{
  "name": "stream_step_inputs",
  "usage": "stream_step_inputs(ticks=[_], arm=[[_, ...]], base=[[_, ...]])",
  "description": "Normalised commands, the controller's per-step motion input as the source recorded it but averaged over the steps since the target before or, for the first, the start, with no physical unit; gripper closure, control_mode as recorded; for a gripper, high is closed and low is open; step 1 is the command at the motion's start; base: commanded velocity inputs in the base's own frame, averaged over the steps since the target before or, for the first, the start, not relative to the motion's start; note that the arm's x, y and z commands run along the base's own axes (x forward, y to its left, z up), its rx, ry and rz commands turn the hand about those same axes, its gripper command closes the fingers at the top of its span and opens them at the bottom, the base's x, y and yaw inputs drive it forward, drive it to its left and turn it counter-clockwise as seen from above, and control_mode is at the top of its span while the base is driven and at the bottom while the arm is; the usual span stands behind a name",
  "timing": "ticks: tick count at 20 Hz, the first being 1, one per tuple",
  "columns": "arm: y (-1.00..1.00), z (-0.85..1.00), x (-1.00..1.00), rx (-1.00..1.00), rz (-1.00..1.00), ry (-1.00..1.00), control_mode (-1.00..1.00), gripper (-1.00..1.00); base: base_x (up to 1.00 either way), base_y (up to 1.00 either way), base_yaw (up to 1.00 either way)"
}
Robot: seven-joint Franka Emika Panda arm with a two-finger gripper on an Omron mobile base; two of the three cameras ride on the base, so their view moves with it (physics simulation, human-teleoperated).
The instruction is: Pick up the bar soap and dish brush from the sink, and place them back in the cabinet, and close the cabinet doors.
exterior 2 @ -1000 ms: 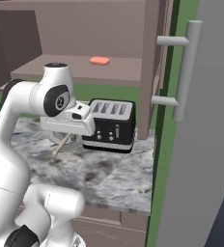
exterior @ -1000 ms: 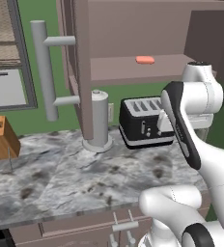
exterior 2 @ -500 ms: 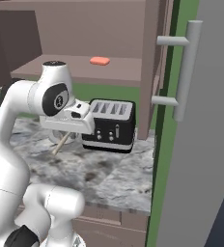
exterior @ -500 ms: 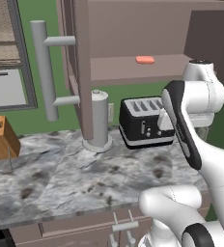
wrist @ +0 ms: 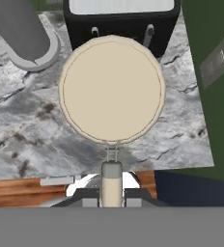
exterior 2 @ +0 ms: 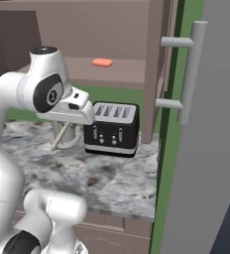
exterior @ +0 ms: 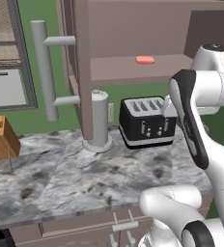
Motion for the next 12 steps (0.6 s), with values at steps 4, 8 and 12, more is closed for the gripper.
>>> stream_step_inputs(ticks=[4,8,12], arm=[[0.02,0.53,0.0,0.0,0.0,-0.09,-1.0,1.0],[0.12,0.51,0.0,0.0,0.0,-0.09,-1.0,1.0],[0.3,0.41,0.0,0.0,0.0,-0.06,-1.0,1.0]], base=[[0.0,0.0,0.0],[0.0,0.0,0.0],[0.0,0.0,0.0]])
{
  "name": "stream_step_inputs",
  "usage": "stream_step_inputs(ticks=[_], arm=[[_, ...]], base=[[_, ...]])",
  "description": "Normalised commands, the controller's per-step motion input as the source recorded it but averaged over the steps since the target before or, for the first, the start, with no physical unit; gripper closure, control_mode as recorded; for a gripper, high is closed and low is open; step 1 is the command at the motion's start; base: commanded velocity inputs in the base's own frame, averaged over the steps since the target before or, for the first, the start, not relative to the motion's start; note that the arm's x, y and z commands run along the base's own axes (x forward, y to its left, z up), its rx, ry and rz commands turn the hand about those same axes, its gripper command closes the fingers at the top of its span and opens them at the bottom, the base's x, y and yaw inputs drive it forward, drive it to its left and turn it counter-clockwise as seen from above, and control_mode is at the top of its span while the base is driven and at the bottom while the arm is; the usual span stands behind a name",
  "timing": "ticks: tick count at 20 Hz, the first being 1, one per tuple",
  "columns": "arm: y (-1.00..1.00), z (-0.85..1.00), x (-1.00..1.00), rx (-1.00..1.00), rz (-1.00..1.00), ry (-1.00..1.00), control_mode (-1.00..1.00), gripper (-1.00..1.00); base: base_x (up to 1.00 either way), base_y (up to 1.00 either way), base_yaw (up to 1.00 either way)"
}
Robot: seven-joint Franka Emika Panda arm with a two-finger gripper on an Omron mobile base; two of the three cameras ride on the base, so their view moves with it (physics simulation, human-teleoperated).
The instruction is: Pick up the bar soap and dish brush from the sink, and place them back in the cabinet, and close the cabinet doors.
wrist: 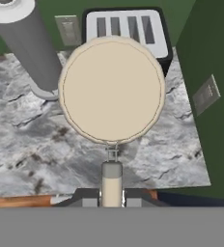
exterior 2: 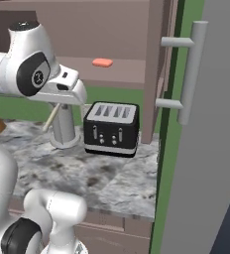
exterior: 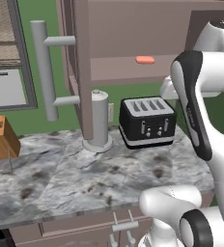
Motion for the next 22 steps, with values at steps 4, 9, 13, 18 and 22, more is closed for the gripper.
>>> stream_step_inputs(ticks=[4,9,13,18,22], arm=[[0.35,0.27,0.0,0.0,0.0,-0.07,-1.0,1.0],[0.19,0.12,0.12,0.0,0.01,-0.1,-1.0,1.0],[0.08,0.02,0.38,0.0,0.03,-0.09,-1.0,1.0],[0.13,0.02,0.57,0.0,0.03,-0.04,-1.0,1.0],[0.13,0.06,0.7,0.0,0.02,-0.02,-1.0,1.0]], base=[[0.0,0.0,0.0],[0.0,0.0,0.0],[0.0,0.0,0.0],[0.0,0.0,0.0],[0.0,0.0,0.0]])
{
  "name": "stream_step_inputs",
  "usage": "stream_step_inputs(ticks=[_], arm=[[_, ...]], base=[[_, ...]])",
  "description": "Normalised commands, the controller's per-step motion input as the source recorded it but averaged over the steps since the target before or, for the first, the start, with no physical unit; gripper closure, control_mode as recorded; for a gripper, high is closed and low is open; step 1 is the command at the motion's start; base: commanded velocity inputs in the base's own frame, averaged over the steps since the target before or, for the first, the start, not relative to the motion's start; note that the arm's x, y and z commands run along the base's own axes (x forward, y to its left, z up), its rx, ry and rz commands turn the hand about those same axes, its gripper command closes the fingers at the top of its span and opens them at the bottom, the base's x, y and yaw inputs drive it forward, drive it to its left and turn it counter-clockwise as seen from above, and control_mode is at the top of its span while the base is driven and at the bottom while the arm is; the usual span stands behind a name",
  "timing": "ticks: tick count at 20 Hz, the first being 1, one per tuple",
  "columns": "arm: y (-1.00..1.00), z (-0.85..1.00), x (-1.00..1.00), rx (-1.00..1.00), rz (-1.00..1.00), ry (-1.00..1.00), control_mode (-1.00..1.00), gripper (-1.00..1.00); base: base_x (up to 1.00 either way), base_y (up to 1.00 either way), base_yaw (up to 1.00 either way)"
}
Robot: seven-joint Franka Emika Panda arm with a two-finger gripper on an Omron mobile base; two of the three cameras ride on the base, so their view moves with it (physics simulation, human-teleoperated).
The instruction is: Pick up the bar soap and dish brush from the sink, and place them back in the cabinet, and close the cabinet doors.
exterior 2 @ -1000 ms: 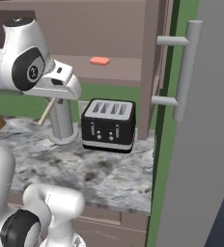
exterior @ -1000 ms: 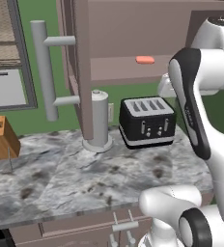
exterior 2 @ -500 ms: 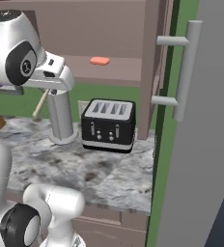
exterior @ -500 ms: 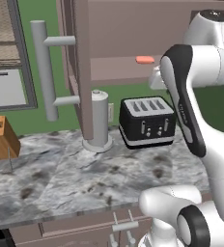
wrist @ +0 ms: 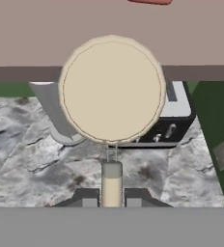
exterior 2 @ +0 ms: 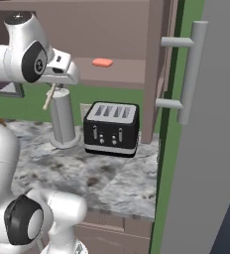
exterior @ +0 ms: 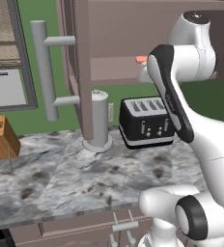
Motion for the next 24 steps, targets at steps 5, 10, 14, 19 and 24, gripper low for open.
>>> stream_step_inputs(ticks=[5,10,14,19,24], arm=[[0.13,0.11,0.64,0.0,0.03,0.0,-1.0,1.0],[0.14,0.13,0.54,0.0,0.03,-0.01,-1.0,1.0],[0.19,0.06,0.41,0.0,0.03,-0.01,-1.0,1.0],[0.22,0.0,0.31,0.0,0.02,0.0,-1.0,1.0],[0.16,-0.01,0.32,0.0,0.03,-0.04,-1.0,1.0]], base=[[0.0,0.0,0.0],[0.0,0.0,0.0],[0.0,0.0,0.0],[0.0,0.0,0.0],[0.0,0.0,0.0]])
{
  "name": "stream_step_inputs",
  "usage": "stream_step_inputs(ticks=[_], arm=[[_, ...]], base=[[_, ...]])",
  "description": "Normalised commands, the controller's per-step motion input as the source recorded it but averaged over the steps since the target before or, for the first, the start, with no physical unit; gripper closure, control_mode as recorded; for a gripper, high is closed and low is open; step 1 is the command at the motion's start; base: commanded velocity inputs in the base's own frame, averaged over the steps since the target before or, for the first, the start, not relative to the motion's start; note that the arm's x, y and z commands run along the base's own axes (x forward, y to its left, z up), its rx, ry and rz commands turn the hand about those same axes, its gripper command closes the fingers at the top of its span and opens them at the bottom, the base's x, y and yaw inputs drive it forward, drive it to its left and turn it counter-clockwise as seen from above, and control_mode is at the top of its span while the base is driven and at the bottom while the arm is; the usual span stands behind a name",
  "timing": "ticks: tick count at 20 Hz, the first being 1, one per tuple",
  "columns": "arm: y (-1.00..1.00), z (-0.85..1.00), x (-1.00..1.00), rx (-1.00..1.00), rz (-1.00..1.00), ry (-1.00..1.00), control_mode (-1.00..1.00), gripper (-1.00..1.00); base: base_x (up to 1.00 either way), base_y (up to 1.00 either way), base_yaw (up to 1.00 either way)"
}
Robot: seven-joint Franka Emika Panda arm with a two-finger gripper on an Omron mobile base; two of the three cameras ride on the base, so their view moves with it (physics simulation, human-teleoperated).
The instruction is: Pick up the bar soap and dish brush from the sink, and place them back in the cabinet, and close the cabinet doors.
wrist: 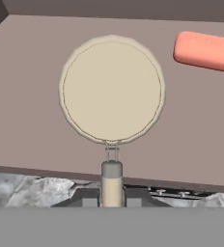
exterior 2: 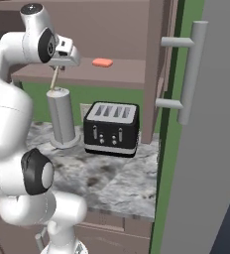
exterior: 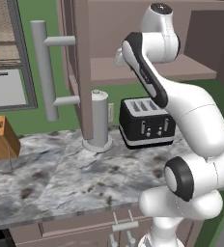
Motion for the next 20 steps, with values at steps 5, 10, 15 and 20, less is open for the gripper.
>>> stream_step_inputs(ticks=[5,10,15,20], arm=[[0.03,-0.07,0.17,0.0,0.03,-0.14,-1.0,1.0],[0.0,-0.18,0.11,0.0,0.03,-0.16,-1.0,1.0],[0.0,-0.2,0.25,0.0,0.03,-0.11,-1.0,1.0],[0.0,-0.06,0.41,0.0,0.01,-0.03,-1.0,1.0]], base=[[0.0,0.0,0.0],[0.0,0.0,0.0],[0.0,0.0,0.0],[0.0,0.0,0.0]])
